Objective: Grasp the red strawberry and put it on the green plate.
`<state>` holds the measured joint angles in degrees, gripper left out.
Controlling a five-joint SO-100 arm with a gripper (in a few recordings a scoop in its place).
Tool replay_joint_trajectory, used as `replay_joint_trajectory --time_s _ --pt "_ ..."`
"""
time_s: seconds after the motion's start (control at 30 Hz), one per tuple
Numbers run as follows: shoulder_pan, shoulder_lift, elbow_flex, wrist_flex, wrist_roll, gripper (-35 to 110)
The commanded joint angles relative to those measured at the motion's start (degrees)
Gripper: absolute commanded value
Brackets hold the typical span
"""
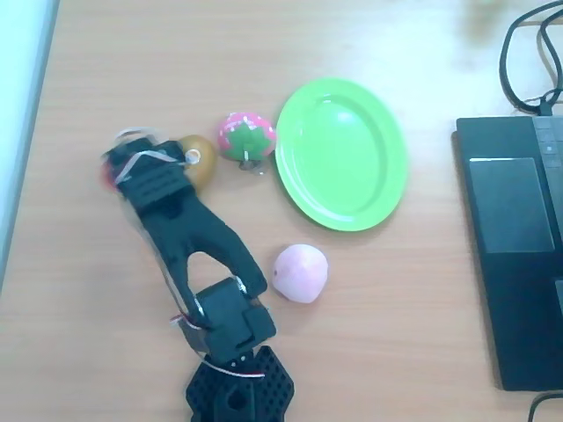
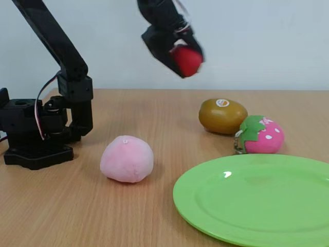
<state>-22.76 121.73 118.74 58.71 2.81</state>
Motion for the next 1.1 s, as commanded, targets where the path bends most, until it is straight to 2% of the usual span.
replay_joint_trajectory --time_s 0.0,0.2,0.37,0.73,1.07 --pt "10.5 4.2 -0.4 -1.6 -1.9 16" --pt "26.8 1.2 -4.9 -4.0 -1.1 16" --pt "35.6 -6.5 -11.2 -4.0 0.9 16" --pt "44.3 -30.4 -23.9 -3.6 1.9 12" --pt "48.2 -41.7 -30.2 -2.8 3.5 14"
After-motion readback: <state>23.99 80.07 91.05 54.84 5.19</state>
